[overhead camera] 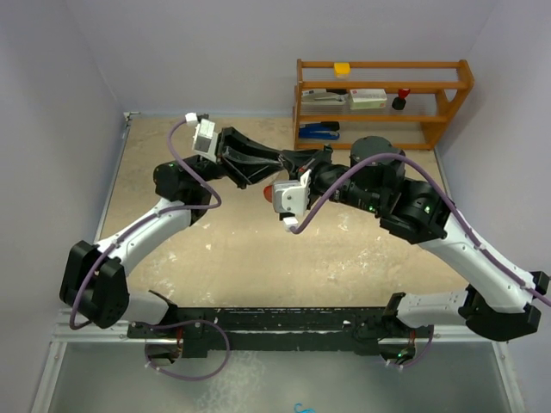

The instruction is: Remove the keys from the keyring

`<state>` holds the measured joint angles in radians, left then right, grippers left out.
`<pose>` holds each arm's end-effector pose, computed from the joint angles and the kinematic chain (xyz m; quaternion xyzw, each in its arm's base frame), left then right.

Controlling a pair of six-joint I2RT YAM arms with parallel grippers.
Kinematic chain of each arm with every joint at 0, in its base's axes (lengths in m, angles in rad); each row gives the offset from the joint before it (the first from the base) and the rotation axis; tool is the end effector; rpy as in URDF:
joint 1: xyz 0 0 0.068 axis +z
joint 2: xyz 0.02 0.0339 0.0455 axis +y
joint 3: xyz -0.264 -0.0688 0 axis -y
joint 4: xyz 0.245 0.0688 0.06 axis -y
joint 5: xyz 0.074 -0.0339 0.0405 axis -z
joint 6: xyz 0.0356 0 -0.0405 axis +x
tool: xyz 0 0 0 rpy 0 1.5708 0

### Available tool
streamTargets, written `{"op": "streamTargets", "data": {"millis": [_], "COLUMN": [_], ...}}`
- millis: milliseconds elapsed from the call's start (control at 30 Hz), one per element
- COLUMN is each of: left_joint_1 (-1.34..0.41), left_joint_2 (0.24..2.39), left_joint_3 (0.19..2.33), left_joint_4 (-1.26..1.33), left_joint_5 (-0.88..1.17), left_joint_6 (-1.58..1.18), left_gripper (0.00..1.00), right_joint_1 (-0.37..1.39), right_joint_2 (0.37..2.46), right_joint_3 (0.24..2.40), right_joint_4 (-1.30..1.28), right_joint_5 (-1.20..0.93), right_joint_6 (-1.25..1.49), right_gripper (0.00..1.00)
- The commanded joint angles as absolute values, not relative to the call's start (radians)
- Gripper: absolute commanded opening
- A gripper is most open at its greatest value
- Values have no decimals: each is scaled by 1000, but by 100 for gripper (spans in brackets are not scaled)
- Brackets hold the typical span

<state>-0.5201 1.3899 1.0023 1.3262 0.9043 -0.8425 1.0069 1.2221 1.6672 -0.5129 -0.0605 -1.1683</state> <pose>0.2280 -0.1628 0.4136 0.3650 0.3426 -0.6439 0.5785 0.1235 0.1992 0.5138 -0.6563 0.3210 -0.0330 0.6820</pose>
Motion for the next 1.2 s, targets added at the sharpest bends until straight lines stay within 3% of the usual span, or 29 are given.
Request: {"op": "streamTargets", "data": {"millis": [0, 333, 600, 1167], "left_joint_1": [-534, -534, -534, -534], "left_joint_2": [1369, 1368, 1363, 1332], "left_joint_3": [1052, 1080, 1086, 1086], "left_joint_4": [1109, 1017, 1024, 1071], "left_joint_5": [845, 856, 870, 824], "left_joint_6": [-720, -657, -672, -705], "left_gripper": [8, 10, 0, 0], "right_joint_1": [1023, 1024, 1024, 1023], "right_joint_2": [1212, 1192, 1129, 1052], "right_joint_3": [1640, 1600, 1531, 1474], "right_joint_4": [-380, -282, -179, -123], "right_joint_5": [-109, -110, -184, -260], "right_joint_6": [-1198, -1239, -1257, -1248], "right_gripper": [2, 1, 1, 2]}}
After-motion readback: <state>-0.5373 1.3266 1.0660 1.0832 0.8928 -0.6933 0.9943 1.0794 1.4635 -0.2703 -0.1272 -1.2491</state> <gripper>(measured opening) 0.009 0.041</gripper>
